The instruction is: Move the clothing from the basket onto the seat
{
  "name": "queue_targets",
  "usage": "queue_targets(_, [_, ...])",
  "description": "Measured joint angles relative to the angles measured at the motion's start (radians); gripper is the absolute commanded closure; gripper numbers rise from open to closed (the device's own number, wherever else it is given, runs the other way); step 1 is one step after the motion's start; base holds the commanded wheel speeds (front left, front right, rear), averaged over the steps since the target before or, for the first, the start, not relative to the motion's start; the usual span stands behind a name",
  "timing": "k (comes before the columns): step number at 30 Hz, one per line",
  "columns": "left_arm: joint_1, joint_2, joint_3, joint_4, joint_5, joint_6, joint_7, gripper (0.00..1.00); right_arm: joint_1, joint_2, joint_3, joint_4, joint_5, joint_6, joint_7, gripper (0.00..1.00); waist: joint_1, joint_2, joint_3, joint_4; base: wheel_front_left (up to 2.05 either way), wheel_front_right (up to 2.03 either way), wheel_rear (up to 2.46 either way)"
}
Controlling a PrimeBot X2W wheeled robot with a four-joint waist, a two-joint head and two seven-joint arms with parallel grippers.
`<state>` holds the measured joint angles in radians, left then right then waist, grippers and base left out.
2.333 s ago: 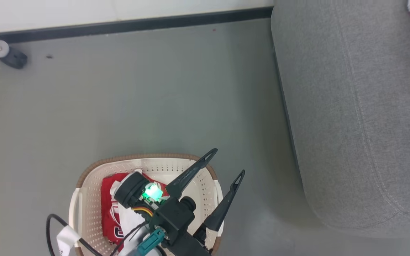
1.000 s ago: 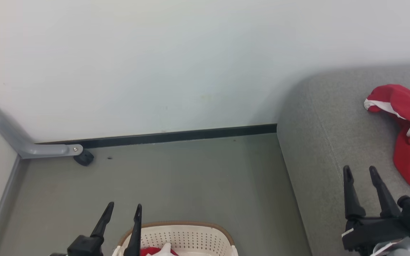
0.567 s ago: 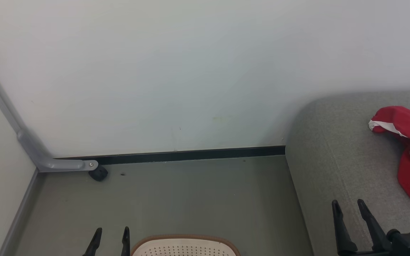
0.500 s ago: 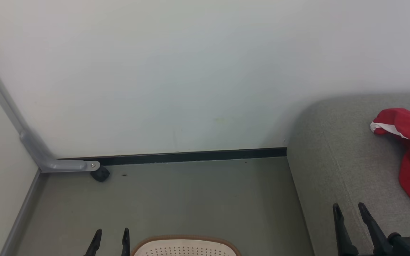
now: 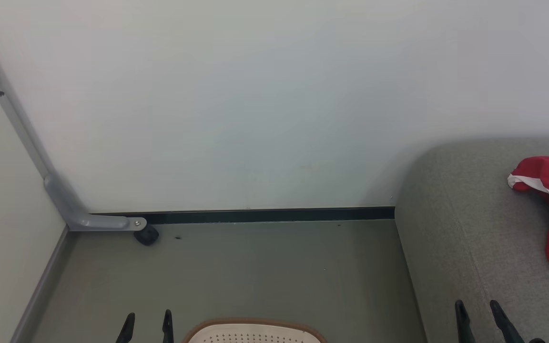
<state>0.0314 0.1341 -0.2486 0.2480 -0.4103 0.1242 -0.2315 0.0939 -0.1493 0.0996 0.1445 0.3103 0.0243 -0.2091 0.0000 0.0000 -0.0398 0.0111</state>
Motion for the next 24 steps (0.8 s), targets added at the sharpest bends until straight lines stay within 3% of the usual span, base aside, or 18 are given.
queue_targets(24, [0.002,-0.019,0.021,0.001,0.039,0.0,0.001,0.0,0.04,-0.003,-0.005,-0.092,0.003,-0.033,0.06,0.0,0.0,0.0,0.014,0.016,0.0,0.0,0.0])
